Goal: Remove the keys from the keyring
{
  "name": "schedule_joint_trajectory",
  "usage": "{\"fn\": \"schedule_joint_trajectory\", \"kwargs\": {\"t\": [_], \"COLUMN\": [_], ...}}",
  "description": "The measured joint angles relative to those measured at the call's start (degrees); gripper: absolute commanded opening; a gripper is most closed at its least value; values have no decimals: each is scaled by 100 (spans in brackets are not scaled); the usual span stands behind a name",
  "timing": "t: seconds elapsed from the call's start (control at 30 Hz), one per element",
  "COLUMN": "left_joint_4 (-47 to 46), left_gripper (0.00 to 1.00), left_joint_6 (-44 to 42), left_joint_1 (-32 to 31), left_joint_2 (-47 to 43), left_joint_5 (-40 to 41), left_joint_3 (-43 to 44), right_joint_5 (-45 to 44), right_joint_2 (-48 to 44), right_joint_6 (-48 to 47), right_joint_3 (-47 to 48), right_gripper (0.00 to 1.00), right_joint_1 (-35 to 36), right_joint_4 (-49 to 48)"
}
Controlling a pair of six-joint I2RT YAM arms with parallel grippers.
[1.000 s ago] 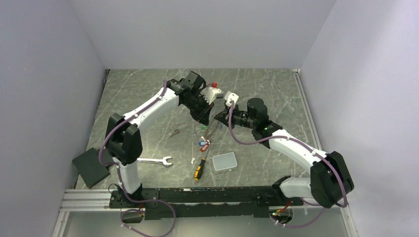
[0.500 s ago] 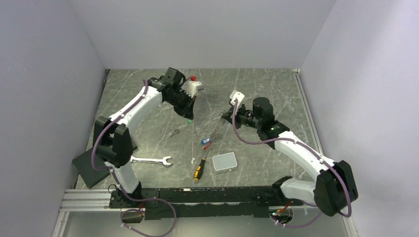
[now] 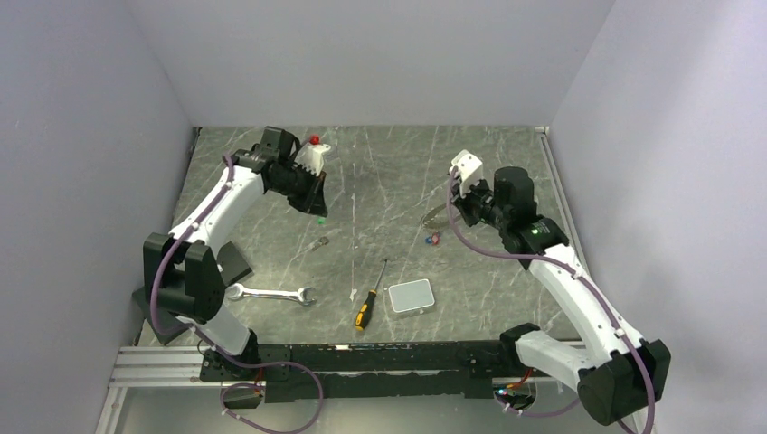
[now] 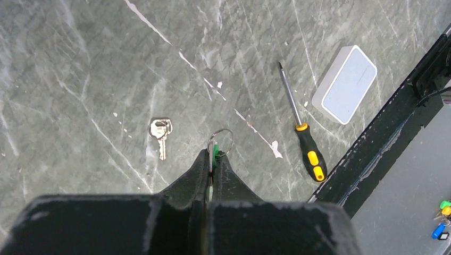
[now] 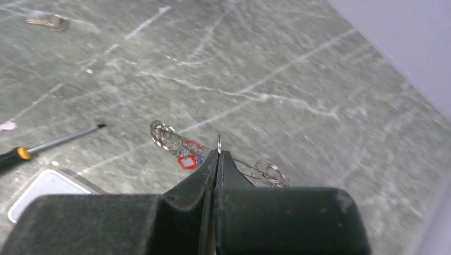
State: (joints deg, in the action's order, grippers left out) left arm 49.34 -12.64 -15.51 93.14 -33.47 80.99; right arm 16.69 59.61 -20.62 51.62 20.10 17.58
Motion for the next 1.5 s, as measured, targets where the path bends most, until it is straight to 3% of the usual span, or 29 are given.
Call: {"fn": "schedule_joint_trajectory", "kwargs": {"t": [0.37,0.67,0.87,0.97,1.1,1.23,1.5], "left_joint_4": [-199,-247,-275,-282,-280,-289,-302], "left_gripper": [0,0,0,0,0,0,0], "left_joint_6": [-17,-17,-13,-11,-11,-11,-17], "left_joint_1": [55,59,59,59,59,59,59], "left_joint_2": [-343,-417,-417,-417,-415,-424,-616], "left_joint_5": [-205,-251,-273,-286,-302,-310,-267], "left_joint_3": [-297,-374,-374,-374,-374,-396,-719], "right_joint_5": [-1346,-1134,-1003,-999,-1021,-975,-684], "right_joint_2": [-525,-1040,-968,-446,933,2140,3775], "right_joint_6": [-925,-1567,-1827,-1897,-1921,-1843,-1390], "right_joint_3": [1169,1567,1213,820,592,640,1001], "right_gripper": [0,0,0,0,0,0,0], "right_joint_1": [-170,-170,-170,-175,-221,-321,-562], "right_joint_4": [1770,3340,3429,3143,2402,1440,629]}}
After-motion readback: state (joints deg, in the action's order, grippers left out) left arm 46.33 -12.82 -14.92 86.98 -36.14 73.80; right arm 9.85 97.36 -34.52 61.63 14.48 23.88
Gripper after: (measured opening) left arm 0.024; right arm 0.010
